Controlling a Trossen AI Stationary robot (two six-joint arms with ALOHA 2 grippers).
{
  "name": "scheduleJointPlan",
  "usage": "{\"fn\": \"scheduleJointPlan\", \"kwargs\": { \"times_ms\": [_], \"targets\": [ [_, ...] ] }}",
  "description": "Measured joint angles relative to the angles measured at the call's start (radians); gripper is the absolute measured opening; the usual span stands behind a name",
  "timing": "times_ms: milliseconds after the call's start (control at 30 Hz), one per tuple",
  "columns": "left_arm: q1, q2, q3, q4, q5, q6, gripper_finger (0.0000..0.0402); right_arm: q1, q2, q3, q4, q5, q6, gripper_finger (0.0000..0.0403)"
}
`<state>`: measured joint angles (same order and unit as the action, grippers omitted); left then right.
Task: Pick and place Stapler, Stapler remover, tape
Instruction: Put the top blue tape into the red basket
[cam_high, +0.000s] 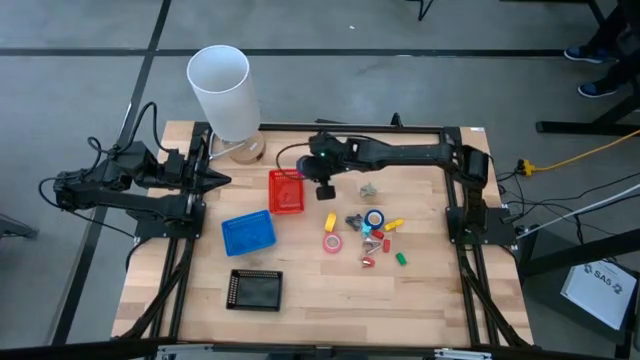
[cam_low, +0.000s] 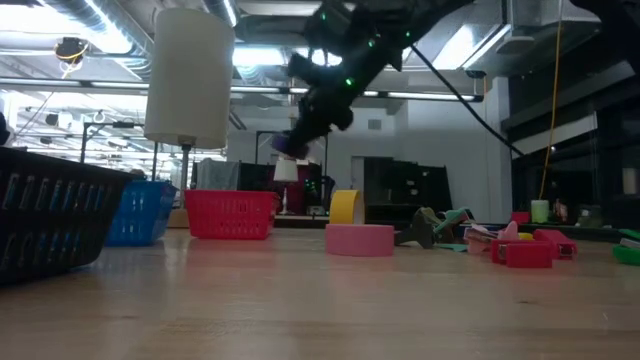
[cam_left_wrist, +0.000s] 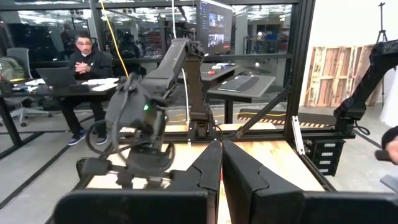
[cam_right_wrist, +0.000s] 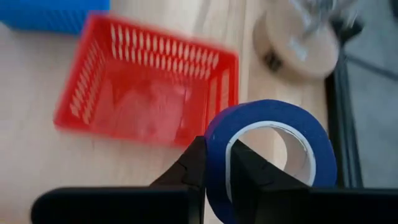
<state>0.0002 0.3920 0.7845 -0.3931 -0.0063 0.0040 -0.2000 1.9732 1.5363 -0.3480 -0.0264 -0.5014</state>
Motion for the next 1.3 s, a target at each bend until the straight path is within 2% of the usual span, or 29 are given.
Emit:
{"fn": "scheduleJointPlan", "kwargs": {
  "times_ms": [267,833,967,1300],
  "targets": [
    [0.0,0.0,0.0,0.0,0.0,0.0,0.0011,0.058,0.002,-0.009,0.142,-0.124,0.0,0.0041],
    [0.0,0.0,0.0,0.0,0.0,0.0,0.0008,0.056,0.181,-0.009,0.303,-0.138,-0.003,0.0043],
    [0.0,0.0,0.0,0.0,0.0,0.0,0.001,0.048,0.226,0.055,0.276,-0.165,-0.003,0.0043],
    [0.0,0.0,0.0,0.0,0.0,0.0,0.0008,0.031,0.233,0.163,0.046,-0.166,0.014,0.0043]
  ]
}}
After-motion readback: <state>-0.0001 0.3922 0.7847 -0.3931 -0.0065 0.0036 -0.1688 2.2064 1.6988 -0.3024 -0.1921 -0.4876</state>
